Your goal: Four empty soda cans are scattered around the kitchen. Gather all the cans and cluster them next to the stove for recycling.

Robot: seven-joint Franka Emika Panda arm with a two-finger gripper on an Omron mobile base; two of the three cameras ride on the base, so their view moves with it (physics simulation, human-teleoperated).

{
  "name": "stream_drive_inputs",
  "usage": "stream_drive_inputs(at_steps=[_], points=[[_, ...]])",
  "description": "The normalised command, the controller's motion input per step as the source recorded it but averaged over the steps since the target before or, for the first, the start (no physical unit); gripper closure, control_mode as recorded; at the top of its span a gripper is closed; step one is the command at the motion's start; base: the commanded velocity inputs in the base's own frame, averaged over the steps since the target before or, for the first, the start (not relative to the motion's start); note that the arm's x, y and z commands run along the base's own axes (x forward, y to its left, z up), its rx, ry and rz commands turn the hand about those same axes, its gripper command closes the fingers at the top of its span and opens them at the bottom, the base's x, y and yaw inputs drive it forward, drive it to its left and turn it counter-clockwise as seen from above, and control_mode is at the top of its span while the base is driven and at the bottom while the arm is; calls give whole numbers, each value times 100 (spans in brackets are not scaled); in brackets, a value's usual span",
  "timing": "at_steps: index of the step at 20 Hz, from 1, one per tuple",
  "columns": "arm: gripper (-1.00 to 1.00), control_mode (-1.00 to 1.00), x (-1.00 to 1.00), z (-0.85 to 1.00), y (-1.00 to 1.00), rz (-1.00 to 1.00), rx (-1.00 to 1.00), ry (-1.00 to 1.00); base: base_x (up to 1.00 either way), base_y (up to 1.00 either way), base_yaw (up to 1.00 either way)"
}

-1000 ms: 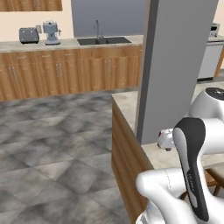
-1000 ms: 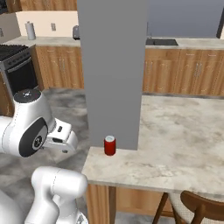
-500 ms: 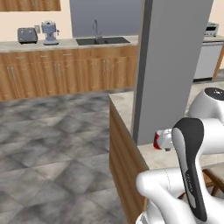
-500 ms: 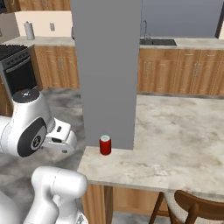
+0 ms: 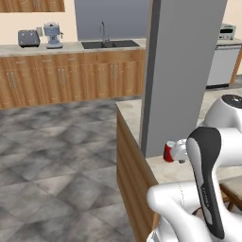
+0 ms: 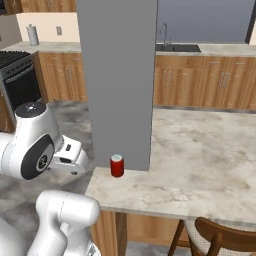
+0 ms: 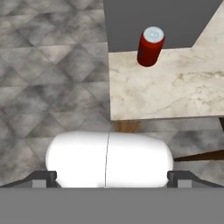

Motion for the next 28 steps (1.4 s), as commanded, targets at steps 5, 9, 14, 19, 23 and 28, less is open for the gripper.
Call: stream_drive_inputs(at_steps=[5, 9, 14, 19, 23, 28], points=[[-100, -100, 45, -8, -37, 0, 0, 0, 8, -4, 0], [-100, -100, 52, -17, -55, 0, 0, 0, 0, 0, 0], [-100, -100, 44, -26, -18, 1, 0, 0, 0, 0, 0], [-100, -100, 45, -29, 0, 3, 0, 0, 0, 0, 0], [-100, -100, 39, -31, 0, 2, -4, 0, 0, 0, 0], [-100, -100, 27, -26, 0, 1, -4, 0, 0, 0, 0]])
